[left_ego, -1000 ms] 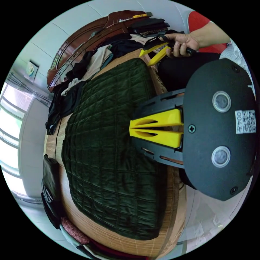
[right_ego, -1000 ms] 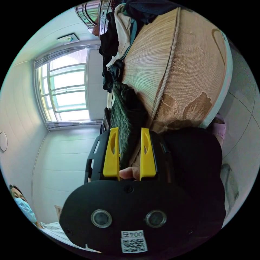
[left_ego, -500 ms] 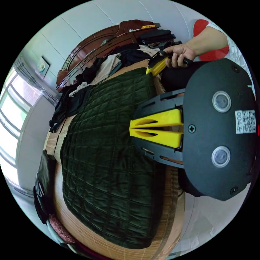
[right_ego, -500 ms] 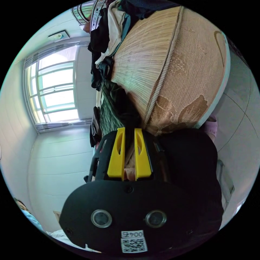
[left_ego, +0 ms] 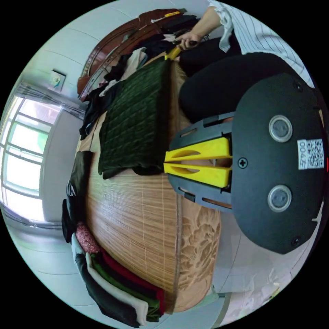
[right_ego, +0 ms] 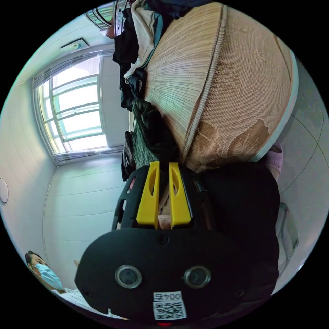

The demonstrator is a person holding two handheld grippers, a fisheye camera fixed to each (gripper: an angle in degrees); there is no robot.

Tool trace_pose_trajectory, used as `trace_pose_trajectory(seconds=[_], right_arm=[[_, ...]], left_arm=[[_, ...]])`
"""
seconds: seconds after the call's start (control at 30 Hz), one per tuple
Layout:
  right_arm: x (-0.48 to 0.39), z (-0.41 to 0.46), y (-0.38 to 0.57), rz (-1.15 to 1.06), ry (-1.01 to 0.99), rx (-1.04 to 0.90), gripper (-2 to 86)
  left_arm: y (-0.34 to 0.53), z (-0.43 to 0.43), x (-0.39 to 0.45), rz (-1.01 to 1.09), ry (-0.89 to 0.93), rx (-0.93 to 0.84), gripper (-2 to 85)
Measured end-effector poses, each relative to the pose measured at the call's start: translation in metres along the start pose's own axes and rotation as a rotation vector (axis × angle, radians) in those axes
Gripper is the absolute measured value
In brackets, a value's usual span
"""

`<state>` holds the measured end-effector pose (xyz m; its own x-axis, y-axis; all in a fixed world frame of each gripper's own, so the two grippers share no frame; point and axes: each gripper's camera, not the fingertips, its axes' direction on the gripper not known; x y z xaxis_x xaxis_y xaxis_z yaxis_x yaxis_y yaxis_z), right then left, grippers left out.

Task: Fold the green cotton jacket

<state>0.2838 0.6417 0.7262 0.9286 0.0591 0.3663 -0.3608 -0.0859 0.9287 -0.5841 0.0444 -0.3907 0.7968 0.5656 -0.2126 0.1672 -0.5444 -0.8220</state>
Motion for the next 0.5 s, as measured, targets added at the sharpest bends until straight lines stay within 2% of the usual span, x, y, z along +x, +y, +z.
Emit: trace_pose_trajectory(seconds=[0.07, 0.13, 0.37, 0.5], right_arm=[[0.000, -0.001, -0.002, -0.007, 0.012, 0.002, 5.6], [0.000, -0.002, -0.003, -0.014, 0.022, 0.006, 6.0], [0.000, -0.004, -0.008, -0.032, 0.049, 0.016, 7.5], [0.002, -0.004, -0.013, -0.024, 0.059, 0.017, 7.2]], left_arm=[[0.008, 0.008, -0.010, 0.114, -0.070, -0.075, 3.7], [0.006, 0.009, -0.007, 0.179, -0.101, -0.067, 5.8], [-0.006, 0.026, 0.018, 0.430, -0.106, -0.096, 7.9], [-0.004, 0.031, 0.020, 0.461, -0.080, -0.089, 6.9]])
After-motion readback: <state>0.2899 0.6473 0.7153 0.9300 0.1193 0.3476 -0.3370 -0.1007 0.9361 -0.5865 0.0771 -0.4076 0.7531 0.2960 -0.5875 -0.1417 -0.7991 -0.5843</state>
